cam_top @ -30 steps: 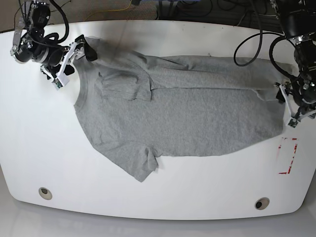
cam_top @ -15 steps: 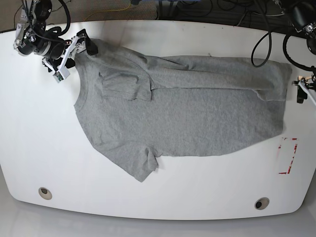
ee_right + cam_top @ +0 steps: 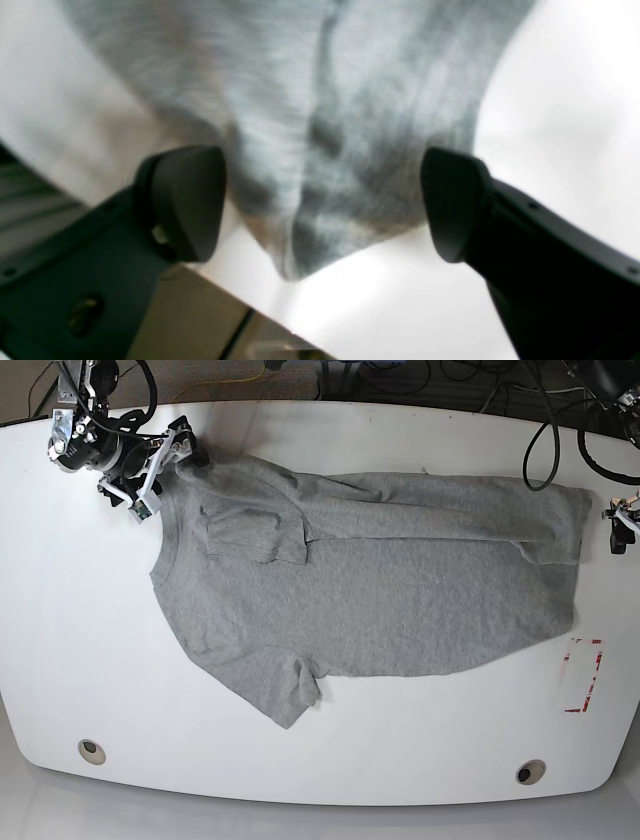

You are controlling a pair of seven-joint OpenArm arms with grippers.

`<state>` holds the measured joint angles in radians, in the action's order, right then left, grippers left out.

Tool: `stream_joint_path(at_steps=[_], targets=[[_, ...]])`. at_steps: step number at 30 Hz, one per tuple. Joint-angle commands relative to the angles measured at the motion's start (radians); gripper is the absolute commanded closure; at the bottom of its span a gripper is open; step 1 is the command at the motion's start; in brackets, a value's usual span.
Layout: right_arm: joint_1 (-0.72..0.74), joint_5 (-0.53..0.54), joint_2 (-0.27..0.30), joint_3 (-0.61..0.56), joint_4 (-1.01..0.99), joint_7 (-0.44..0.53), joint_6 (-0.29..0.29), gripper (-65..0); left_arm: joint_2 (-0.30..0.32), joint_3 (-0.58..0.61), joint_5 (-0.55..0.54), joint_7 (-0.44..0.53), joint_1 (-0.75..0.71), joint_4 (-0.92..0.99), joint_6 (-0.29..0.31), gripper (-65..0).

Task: Layout the t-shirt on the table in an organized manner, then fold the t-shirt properly
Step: 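Open the right gripper and regrasp the shirt's shoulder edge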

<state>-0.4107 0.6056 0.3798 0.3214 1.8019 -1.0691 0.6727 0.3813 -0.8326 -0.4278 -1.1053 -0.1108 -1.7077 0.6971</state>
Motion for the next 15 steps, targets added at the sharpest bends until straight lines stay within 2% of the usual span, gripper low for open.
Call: stream_joint_path(at_steps=[1, 5, 8, 15], targets=[[0.009, -0.006, -0.002, 0.005, -0.007, 0.026, 0.003, -58.2, 0.025, -0.007, -0.015, 0.029, 0.0, -0.016, 0.001, -41.4], [0.009, -0.026, -0.008, 0.002, -0.05, 0.077, 0.003, -57.1, 0.025, -0.007, -0.019, 0.029, -0.01, -0.019, 0.001, -41.4], [0.009, -0.028, -0.008, 0.002, -0.092, 0.109, 0.003, -50.9, 0.025, -0.007, -0.016, 0.031, -0.022, -0.016, 0.001, -41.4], [0.012, -0.033, 0.003, 0.002, -0.141, 0.146, 0.003, -20.3, 0.025, -0.007, -0.016, 0.032, -0.045, -0.015, 0.001, -41.4]])
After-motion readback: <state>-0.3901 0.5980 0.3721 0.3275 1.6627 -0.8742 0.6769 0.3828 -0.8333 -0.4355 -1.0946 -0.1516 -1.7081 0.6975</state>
